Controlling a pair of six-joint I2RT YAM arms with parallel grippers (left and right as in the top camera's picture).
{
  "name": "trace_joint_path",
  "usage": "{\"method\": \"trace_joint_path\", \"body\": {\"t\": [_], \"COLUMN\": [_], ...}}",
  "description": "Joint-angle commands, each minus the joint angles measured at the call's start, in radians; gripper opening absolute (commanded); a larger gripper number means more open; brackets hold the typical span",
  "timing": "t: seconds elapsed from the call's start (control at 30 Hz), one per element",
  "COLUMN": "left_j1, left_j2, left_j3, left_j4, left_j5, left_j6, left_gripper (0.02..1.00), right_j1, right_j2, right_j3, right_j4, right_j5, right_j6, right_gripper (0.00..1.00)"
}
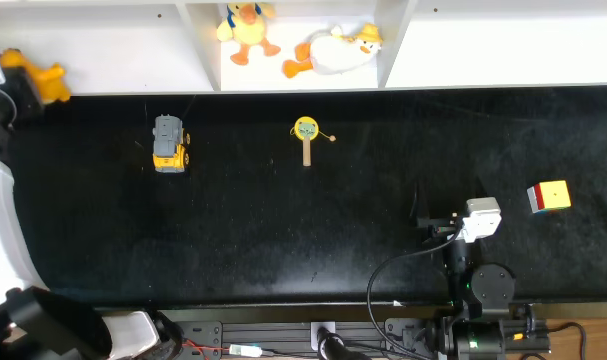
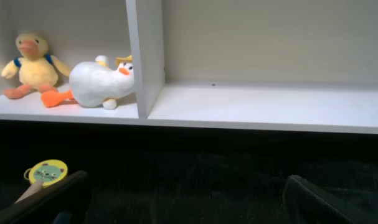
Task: Store Toys
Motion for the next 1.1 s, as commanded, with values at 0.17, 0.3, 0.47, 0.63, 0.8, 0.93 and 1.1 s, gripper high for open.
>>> {"method": "trace_joint_path", "body": {"t": [0.17, 0.3, 0.47, 0.63, 0.8, 0.93, 1.1], "left_j1": [-0.02, -0.021, -0.021, -0.021, -0.021, -0.021, -0.025], "left_j2": [0.101, 0.141, 0.177, 0.187, 0.189, 0.189, 0.204], "left_j3": [0.03, 0.052, 0.08, 0.083, 0.083, 0.083, 0.083], "left_j4": [0.083, 0.103, 0.097, 0.098, 0.094, 0.096, 0.096], "left_j5": [-0.013, -0.013, -0.013, -0.017, -0.026, -0.028, -0.032], "left_j6": [-0.064, -0.078, -0.077, -0.074, -0.074, -0.074, -0.075], "left_gripper": [0.071, 0.071, 0.073, 0.073, 0.073, 0.077, 0.086], "right_j1": [0.002, 0.002, 0.002, 0.002, 0.002, 0.002, 0.002], "right_j2": [-0.01, -0.01, -0.01, -0.01, -0.01, -0.01, -0.01], "right_j3": [-0.013, -0.013, -0.013, -0.013, -0.013, -0.013, -0.013], "right_j4": [0.005, 0.005, 0.005, 0.005, 0.005, 0.005, 0.005], "right_j5": [-0.003, -0.003, -0.003, -0.003, -0.003, -0.003, -0.003], "right_j6": [0.01, 0.01, 0.01, 0.01, 0.01, 0.01, 0.01], "right_gripper": [0.996, 0.993, 0.996, 0.996, 0.996, 0.996, 0.993]}}
